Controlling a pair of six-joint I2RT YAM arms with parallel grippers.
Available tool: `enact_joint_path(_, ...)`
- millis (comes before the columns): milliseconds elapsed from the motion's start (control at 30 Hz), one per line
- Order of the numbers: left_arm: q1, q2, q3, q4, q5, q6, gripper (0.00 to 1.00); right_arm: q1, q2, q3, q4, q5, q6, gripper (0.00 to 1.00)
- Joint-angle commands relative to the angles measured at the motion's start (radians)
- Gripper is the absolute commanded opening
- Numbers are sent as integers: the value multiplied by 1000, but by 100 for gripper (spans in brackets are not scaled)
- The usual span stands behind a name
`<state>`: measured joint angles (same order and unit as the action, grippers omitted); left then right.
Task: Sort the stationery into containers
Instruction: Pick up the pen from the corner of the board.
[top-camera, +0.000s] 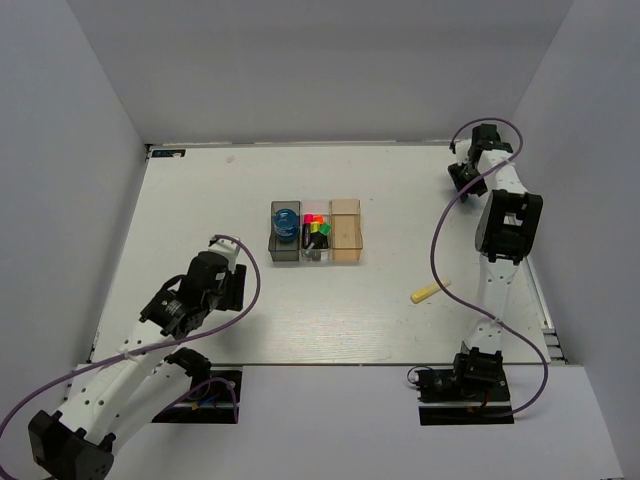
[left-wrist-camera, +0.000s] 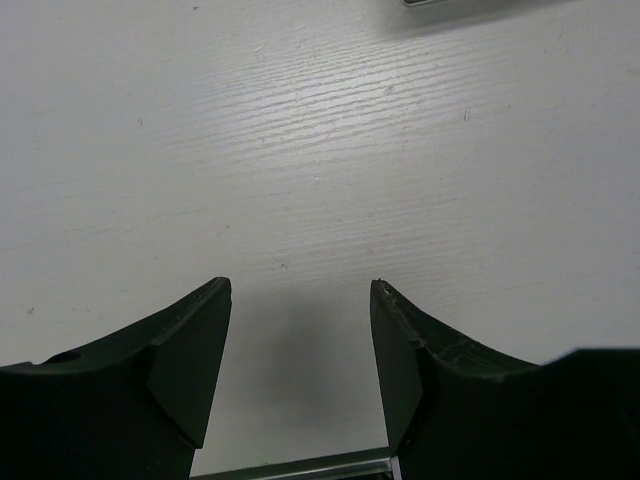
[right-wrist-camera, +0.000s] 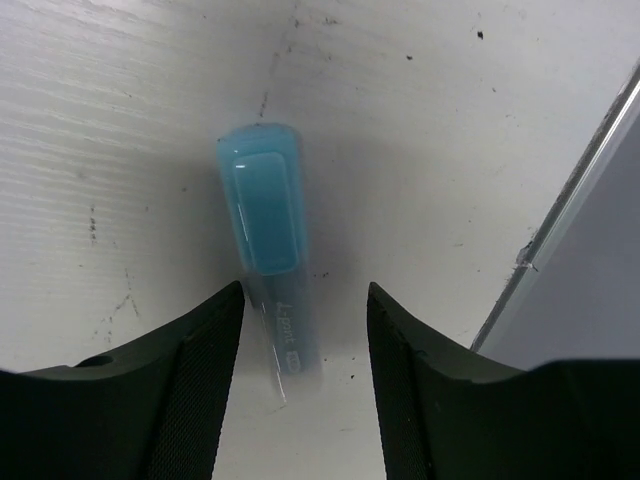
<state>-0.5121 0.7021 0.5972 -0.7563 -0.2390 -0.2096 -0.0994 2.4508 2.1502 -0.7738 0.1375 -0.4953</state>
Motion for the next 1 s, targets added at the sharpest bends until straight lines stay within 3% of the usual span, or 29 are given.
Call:
enact_joint_path(0, 7, 0, -2, 8, 6, 7, 68, -17, 31, 31, -93, -119, 9, 56)
enact_joint_path(233, 7, 2, 0, 6, 6, 9, 68, -13, 13, -84, -163, -205, -55, 53)
enact_joint_path(467, 6, -3, 0, 6, 9, 9, 68, -5, -19, -212, -176, -254, -57, 29)
enact_joint_path(567, 4, -7, 0, 5, 7, 6, 68, 6, -35, -263, -142, -236, -48, 27)
enact_joint_path(667, 7, -10, 0, 8, 7, 6, 68, 19, -85, -317, -84, -193, -26, 19)
enact_joint_path(967, 7, -13, -2, 6, 3, 6, 68, 33, -44, -173, -292, -380, -14, 0)
